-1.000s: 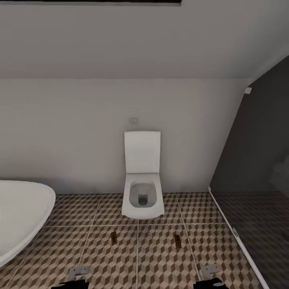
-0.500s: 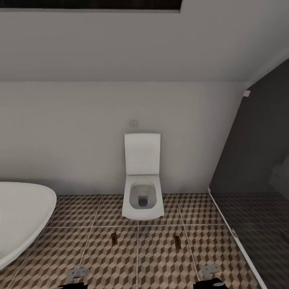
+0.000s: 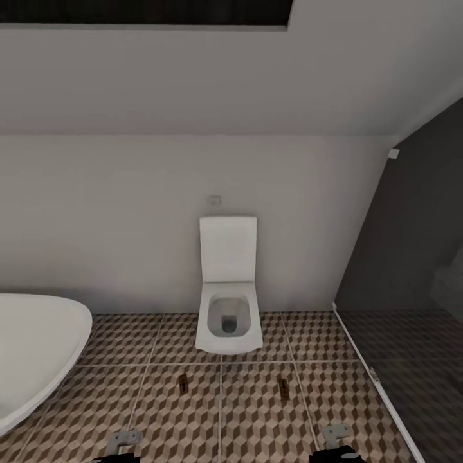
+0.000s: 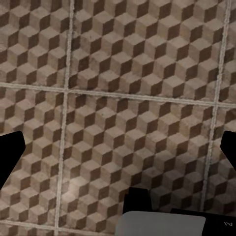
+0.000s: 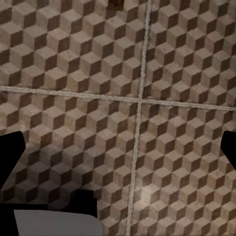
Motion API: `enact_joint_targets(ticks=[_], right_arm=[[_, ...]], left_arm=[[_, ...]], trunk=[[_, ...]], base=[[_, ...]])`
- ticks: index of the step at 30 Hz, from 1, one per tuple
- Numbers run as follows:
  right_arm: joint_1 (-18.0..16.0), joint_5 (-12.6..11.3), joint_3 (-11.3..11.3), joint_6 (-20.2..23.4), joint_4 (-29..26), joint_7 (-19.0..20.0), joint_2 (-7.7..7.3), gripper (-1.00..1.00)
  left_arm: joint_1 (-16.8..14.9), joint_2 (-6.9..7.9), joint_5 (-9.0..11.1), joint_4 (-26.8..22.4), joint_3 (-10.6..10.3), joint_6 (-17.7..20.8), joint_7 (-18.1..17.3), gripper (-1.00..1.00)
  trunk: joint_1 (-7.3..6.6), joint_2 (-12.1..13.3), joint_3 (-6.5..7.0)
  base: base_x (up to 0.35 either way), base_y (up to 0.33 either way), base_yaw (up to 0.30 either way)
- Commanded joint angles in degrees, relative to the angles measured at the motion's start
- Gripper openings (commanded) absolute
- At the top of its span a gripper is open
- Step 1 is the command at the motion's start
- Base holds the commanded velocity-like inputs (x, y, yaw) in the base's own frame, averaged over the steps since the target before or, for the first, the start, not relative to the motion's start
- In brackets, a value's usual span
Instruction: Take the four mousetraps from the cabinet in the bathroom and place them on the bathroom floor. Make sure all four end up on the same floor surface, and ensure that at least two of them are either under or directly next to the same bathroom sink.
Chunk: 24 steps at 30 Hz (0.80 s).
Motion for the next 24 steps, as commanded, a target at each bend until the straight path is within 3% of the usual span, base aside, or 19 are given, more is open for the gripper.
enact_joint_targets(ticks=[1, 24], right_arm=[[-0.09, 0.58, -0.31, -0.13, 0.19, -0.2, 0.0, 1.0], [1.17, 0.5, -0.33, -0.15, 0.23, -1.0, 0.45, 1.0]], left_arm=[[-0.03, 0.0, 0.56, 0.02, -0.49, -0.08, 0.08, 1.0], [0.38, -0.09, 0.56, 0.02, -0.5, -0.32, 0.51, 1.0]], trunk=[[-0.01, -0.02, -0.05], [-0.01, -0.02, 1.25]], base=[[0.0, 0.0, 0.0], [0.0, 0.0, 0.0]])
